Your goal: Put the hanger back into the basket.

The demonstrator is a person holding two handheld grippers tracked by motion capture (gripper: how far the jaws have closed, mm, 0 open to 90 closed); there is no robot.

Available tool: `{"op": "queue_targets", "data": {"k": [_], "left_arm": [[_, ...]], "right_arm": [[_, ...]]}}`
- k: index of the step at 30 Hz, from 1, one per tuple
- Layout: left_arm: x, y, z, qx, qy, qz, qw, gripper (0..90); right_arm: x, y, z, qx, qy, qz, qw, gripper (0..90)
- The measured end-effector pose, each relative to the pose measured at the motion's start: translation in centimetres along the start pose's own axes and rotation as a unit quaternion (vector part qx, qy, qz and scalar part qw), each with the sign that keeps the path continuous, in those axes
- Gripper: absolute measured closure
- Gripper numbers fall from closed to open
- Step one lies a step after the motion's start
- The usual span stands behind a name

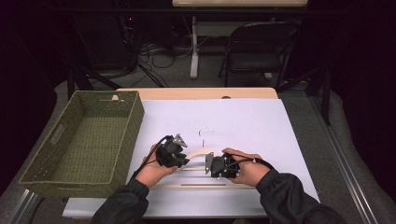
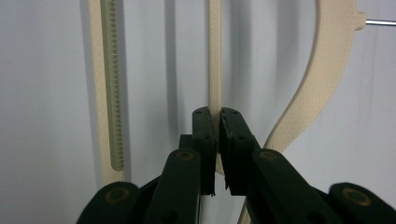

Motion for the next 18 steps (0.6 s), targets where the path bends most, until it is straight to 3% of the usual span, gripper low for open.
{"op": "queue_targets", "data": {"k": [5, 10, 14, 15, 18], "left_arm": [[0.0, -0.2, -0.1, 0.004, 0.026, 0.003, 0.9996, 77.5], [-0.1, -0.3, -0.2, 0.003, 0.033, 0.004, 0.9994, 78.1], [-0.1, -0.4, -0.2, 0.002, 0.035, 0.003, 0.9994, 78.4], [-0.1, -0.5, -0.2, 0.003, 0.037, 0.003, 0.9993, 78.4], [-0.2, -0.6, -0.3, 0.004, 0.035, 0.002, 0.9994, 78.5]], "right_arm": [[-0.1, -0.1, -0.1, 0.008, 0.007, 0.001, 0.9999, 84.5], [-0.1, 0.0, -0.2, 0.013, 0.018, -0.008, 0.9997, 83.7], [-0.3, -0.2, -0.2, 0.026, 0.027, 0.001, 0.9993, 82.1], [-0.2, -0.3, -0.4, 0.026, 0.05, -0.024, 0.9981, 74.8], [-0.1, -1.3, -1.2, 0.036, 0.089, -0.052, 0.994, 70.1]]}}
Point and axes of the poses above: each handheld gripper's, and its own axes: y roughly forward along the jaws, x roughly out of its top, z roughly to its left, the point moved 8 cm from there along y, roughly forward along the jaws, and after that the axes turned 3 degrees about -x, right-handed, at the moved point
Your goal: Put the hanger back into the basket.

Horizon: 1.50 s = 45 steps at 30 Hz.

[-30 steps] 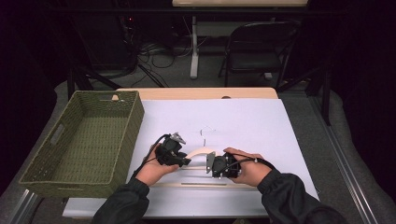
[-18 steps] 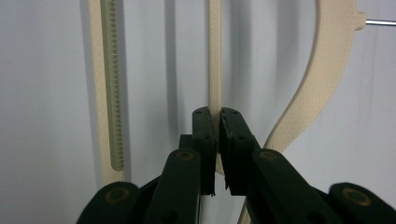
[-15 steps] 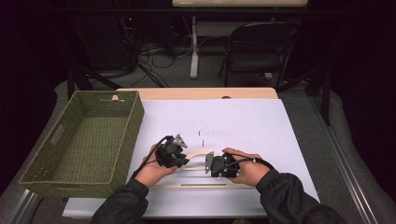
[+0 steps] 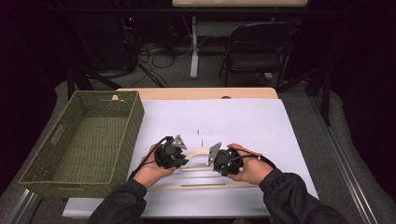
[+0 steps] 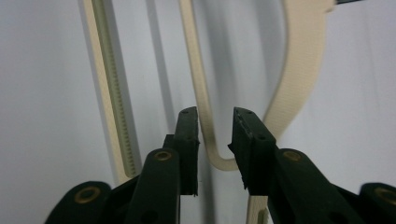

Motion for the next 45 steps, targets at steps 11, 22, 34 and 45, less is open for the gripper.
{"op": "queue_targets", "data": {"k": [11, 22, 34, 45], "left_arm": [[0.1, -0.6, -0.5, 0.007, 0.004, -0.011, 0.9999, 78.6], [0.1, -0.8, -0.9, 0.014, 0.005, -0.022, 0.9997, 78.7], [0.0, -1.1, -1.3, 0.012, 0.001, -0.026, 0.9996, 78.8], [-0.4, -2.8, -1.0, -0.017, -0.034, -0.037, 0.9986, 54.7]], "right_arm": [[-0.5, -1.8, -4.1, -0.025, 0.151, -0.023, 0.988, 61.6], [1.4, 1.1, -3.1, 0.006, 0.158, -0.027, 0.9871, 63.0], [2.1, 2.0, -3.0, -0.014, 0.14, -0.023, 0.9897, 73.5], [2.6, 0.6, -2.2, -0.042, 0.096, -0.042, 0.9936, 74.3]]}}
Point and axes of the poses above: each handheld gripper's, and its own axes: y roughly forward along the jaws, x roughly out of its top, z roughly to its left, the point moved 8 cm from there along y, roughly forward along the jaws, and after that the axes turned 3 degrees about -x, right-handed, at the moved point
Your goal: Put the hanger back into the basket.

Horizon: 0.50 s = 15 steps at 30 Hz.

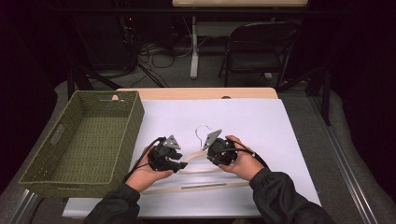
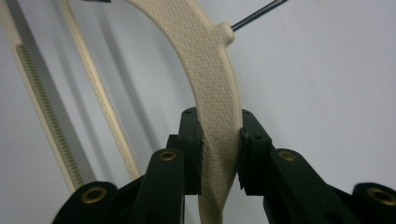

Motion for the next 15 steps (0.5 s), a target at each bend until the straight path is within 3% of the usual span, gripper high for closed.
{"op": "queue_targets", "data": {"k": [2, 7, 11, 15], "left_arm": [[-0.1, -0.4, -0.3, -0.015, 0.006, 0.004, 0.9999, 52.6], [-0.7, -0.7, -0.7, -0.021, 0.019, 0.019, 0.9994, 51.0], [-1.2, -0.4, -1.2, -0.037, 0.023, 0.033, 0.9985, 48.5], [-1.2, -0.1, -1.8, -0.059, 0.018, 0.034, 0.9975, 51.5]], "right_arm": [[0.1, -0.3, 0.1, -0.006, -0.007, -0.008, 0.9999, 74.4], [0.1, -1.1, 0.5, -0.022, -0.03, -0.02, 0.9991, 74.6], [0.2, -1.9, 1.0, -0.032, -0.049, -0.03, 0.9978, 75.0], [0.2, -2.5, 1.5, -0.033, -0.057, -0.035, 0.9972, 75.3]]}}
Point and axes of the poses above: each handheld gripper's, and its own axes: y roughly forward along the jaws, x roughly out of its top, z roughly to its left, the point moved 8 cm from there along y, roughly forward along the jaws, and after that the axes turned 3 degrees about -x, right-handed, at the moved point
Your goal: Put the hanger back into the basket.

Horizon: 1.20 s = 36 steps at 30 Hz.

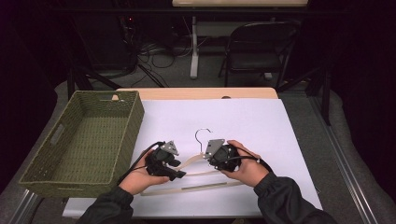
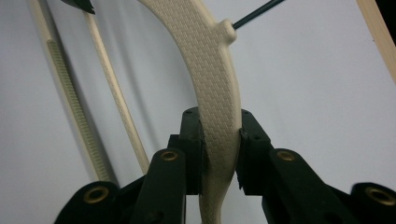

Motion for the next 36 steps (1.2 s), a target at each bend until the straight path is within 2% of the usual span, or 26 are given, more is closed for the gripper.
{"op": "queue_targets", "data": {"k": [5, 7, 12, 18, 24, 28, 32, 33, 35, 36], "left_arm": [[0.0, 0.5, -0.6, -0.021, 0.002, 0.016, 0.9996, 57.8], [-0.2, 0.7, -0.8, -0.031, 0.005, 0.022, 0.9992, 61.4], [-0.4, 0.8, -1.0, -0.039, 0.01, 0.031, 0.9987, 69.2], [-0.5, 0.9, -1.1, -0.042, 0.014, 0.033, 0.9985, 72.4], [-0.5, 0.8, -1.3, -0.052, 0.017, 0.031, 0.998, 75.0], [-0.6, 0.8, -1.5, -0.055, 0.019, 0.032, 0.9978, 77.2], [-0.7, 0.4, -1.8, -0.055, 0.029, 0.032, 0.9976, 82.8], [-0.7, 0.4, -2.0, -0.058, 0.03, 0.027, 0.9975, 84.6], [-0.7, 0.2, -1.9, -0.045, 0.035, 0.026, 0.9981, 85.8], [-0.8, 0.2, -1.8, -0.047, 0.032, 0.023, 0.9981, 86.1]], "right_arm": [[0.0, -0.4, 0.3, -0.001, -0.009, -0.005, 0.9999, 75.5], [0.0, -0.5, 0.4, -0.002, -0.005, -0.007, 1.0, 75.6], [-0.1, -0.7, 0.6, 0.001, 0.0, -0.015, 0.9999, 75.8], [-0.2, -0.9, 0.8, 0.008, 0.006, -0.021, 0.9997, 75.5], [-0.3, -1.4, 1.0, 0.04, 0.038, -0.027, 0.9981, 52.3], [-0.5, -2.3, 1.0, 0.051, 0.049, -0.038, 0.9968, 46.3], [-1.1, -3.8, 1.2, 0.065, 0.063, -0.054, 0.9944, 44.3], [-1.4, -4.2, 1.1, 0.062, 0.065, -0.054, 0.9945, 43.6], [-1.9, -4.8, 0.9, 0.052, 0.069, -0.057, 0.9946, 41.4], [-2.1, -5.1, 0.8, 0.048, 0.074, -0.058, 0.9944, 40.8]]}}
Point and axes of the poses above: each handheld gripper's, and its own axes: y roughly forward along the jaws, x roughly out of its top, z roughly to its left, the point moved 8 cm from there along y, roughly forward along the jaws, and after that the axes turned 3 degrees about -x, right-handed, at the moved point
